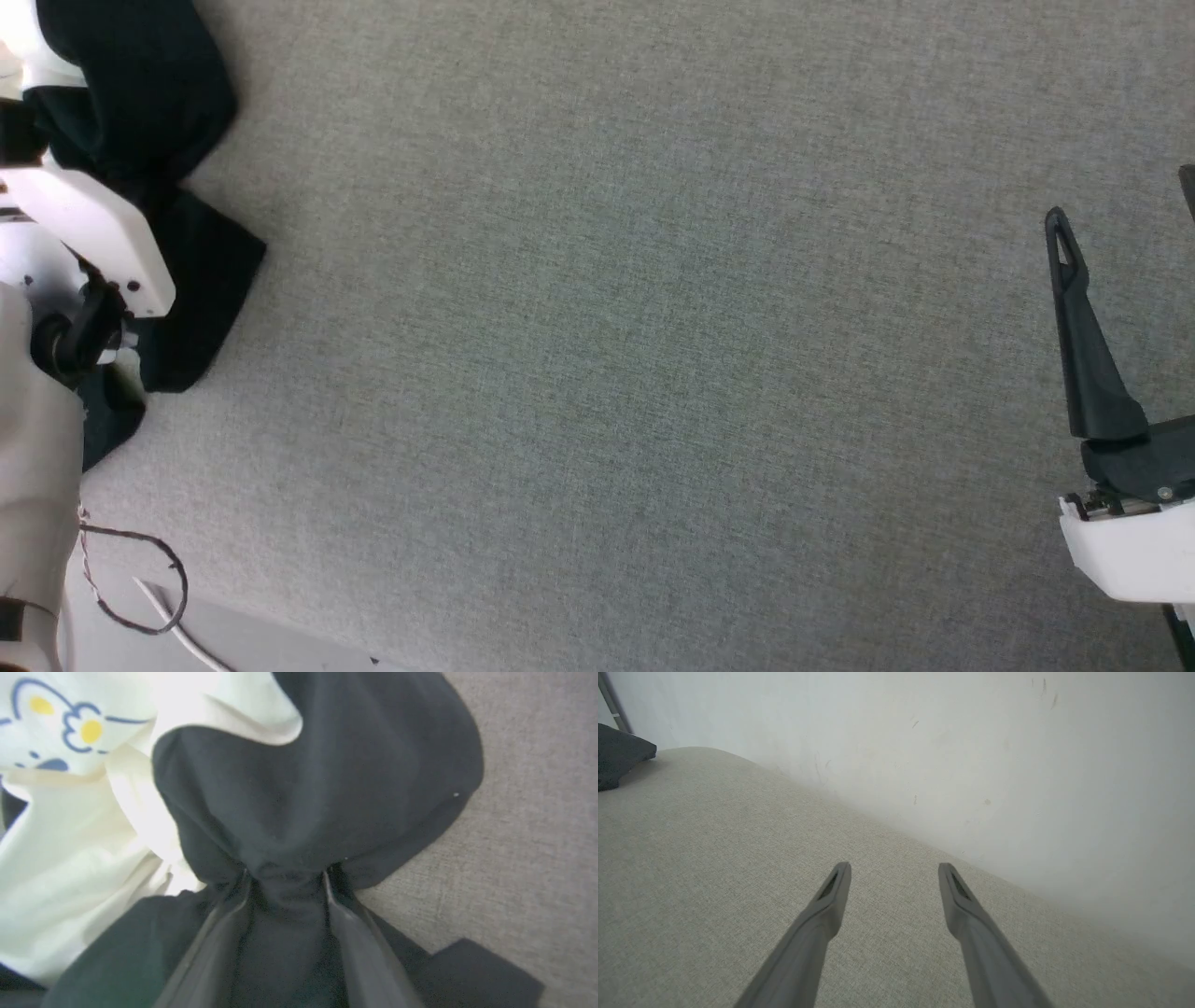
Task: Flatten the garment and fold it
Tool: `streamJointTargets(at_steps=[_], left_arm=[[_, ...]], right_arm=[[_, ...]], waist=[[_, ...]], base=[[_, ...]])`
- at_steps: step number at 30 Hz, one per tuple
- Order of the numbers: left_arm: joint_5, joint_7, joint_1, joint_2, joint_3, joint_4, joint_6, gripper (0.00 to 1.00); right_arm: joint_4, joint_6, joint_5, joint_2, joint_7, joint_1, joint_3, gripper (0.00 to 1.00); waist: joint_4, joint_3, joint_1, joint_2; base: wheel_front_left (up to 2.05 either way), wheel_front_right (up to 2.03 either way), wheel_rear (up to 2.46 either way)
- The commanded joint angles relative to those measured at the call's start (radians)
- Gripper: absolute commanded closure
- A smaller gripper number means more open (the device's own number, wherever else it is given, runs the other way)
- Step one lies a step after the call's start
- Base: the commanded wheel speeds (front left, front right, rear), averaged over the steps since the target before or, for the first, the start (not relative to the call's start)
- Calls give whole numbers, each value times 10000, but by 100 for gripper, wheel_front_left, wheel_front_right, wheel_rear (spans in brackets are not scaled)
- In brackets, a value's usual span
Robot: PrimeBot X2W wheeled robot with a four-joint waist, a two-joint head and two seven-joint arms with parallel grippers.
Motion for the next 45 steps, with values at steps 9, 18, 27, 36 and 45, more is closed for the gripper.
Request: streamJointTargets(at_steps=[9,18,27,36,45], left_arm=[[62,-1794,-447,168,129,725,9,100],[358,-2747,-1472,994,30,-210,-104,100],[731,-2431,-3016,1313,-188,-2265,47,100],[495,-1255,-4487,547,-548,-4406,245,100],[125,-423,-5504,-1044,-1280,-5574,521,100]], right_arm=[[445,-7,309,92,-398,-86,41,0],[1333,-7,504,760,-1326,32,152,0],[2215,-7,628,1441,-2357,384,-61,0],[2912,-7,920,1744,-3175,728,-329,0],[3396,-7,1559,1764,-3716,908,-711,0]], waist=[[40,-780,-1,0],[-90,-2041,-1,0],[-312,-3406,-1,0],[-690,-4439,-1,0],[-1473,-5122,-1,0]], base=[[0,0,0],[0,0,0],[0,0,0],[0,0,0],[0,0,0]])
